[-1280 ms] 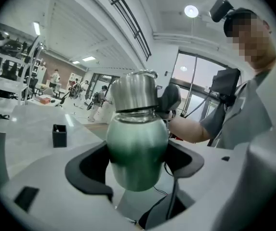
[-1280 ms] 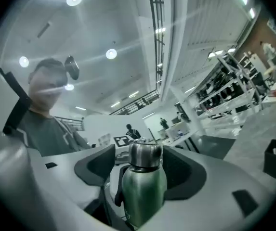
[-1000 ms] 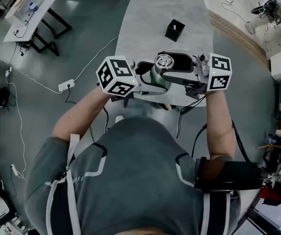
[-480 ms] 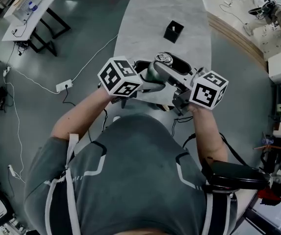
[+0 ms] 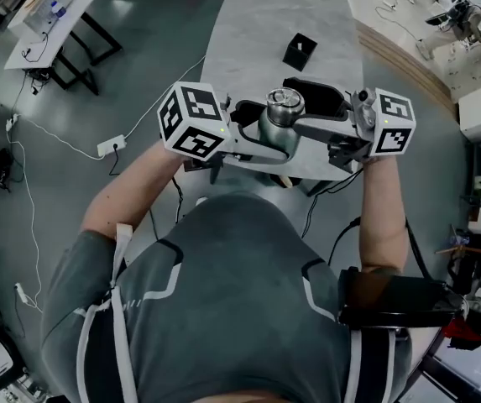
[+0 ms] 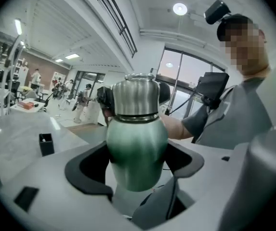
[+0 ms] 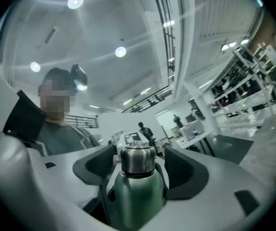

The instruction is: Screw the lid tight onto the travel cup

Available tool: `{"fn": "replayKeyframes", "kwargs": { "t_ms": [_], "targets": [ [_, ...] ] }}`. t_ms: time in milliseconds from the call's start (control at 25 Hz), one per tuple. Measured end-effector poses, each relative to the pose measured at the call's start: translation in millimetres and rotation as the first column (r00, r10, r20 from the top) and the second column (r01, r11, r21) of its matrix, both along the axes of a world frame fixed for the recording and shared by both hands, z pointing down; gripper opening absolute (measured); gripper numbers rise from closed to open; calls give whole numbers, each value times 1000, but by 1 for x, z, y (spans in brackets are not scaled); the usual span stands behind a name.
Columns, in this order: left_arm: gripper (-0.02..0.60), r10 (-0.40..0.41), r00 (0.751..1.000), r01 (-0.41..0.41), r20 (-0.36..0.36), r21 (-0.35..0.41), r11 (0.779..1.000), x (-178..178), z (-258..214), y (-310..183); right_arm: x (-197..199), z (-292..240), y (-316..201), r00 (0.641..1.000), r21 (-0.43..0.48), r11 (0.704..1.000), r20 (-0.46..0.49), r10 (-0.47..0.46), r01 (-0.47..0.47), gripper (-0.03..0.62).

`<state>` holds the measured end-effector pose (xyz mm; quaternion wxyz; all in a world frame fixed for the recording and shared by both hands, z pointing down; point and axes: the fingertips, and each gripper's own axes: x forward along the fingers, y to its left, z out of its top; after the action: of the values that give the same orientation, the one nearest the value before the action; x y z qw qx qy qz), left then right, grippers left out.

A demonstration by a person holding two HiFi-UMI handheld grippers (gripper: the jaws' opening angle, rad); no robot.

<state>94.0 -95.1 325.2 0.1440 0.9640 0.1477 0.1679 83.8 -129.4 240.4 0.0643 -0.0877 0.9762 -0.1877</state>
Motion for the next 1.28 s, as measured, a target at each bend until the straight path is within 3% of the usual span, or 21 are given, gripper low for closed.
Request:
{"fn": "replayKeyframes", "kwargs": {
  "t_ms": [80,160,200,280,400,440,520,560,600,680,720,760,880,960,1040,1160,1280],
  "targets": [
    [365,60,998,-60,-14,-13,998,-2,-7,12,-5,-6,11,995,25,995,3,-97,97,324],
    [365,92,996,-92,-13,-3,996,-4,-10,19,-9,-11,17,990,42,989,10,-139,139,314],
    [366,93,996,-93,-10,1,996,-4,-10,19,-10,-13,17,990,40,989,15,-140,139,259],
    [366,68,998,-68,-4,1,998,-4,-9,16,-10,-11,13,995,20,995,25,-100,99,255],
    [365,-35,999,35,36,-5,999,-5,2,-3,-5,0,-2,997,-34,997,21,68,-67,244],
    [365,-85,995,85,60,-3,996,-5,8,-11,-1,7,-8,987,-61,985,2,160,-160,238],
    [366,-175,979,176,108,0,984,-9,23,-29,8,18,-19,936,-94,931,-46,349,-352,209],
    [365,-200,972,203,121,-11,979,-10,28,-35,11,21,-20,909,-90,905,-59,412,-416,139],
    [365,-210,970,215,121,-32,976,-11,31,-39,11,23,-19,897,-74,895,-68,436,-441,25],
    [365,-208,973,217,102,-77,973,-11,30,-41,3,24,-11,920,-19,923,-93,381,-384,54],
    [365,-204,974,212,98,-75,974,-11,30,-40,-2,23,-7,935,8,941,-104,338,-339,130],
    [365,-194,976,199,99,-51,979,-11,30,-38,-4,21,-4,946,25,952,-111,305,-305,206],
    [367,-101,990,97,95,48,994,-14,22,-24,2,15,-1,959,36,965,-112,261,-258,288],
    [365,17,998,-21,61,62,998,-16,8,-4,4,4,3,981,42,984,-72,178,-176,314],
    [365,122,992,-123,23,45,991,-18,-6,17,-1,-7,13,999,60,998,-28,34,-32,321],
    [367,219,976,-219,4,45,975,-21,-16,39,-14,-14,33,986,112,979,-31,-166,168,321],
    [367,270,963,-269,4,46,962,-21,-19,49,-22,-18,42,963,133,954,-48,-264,268,321]
  ]
}}
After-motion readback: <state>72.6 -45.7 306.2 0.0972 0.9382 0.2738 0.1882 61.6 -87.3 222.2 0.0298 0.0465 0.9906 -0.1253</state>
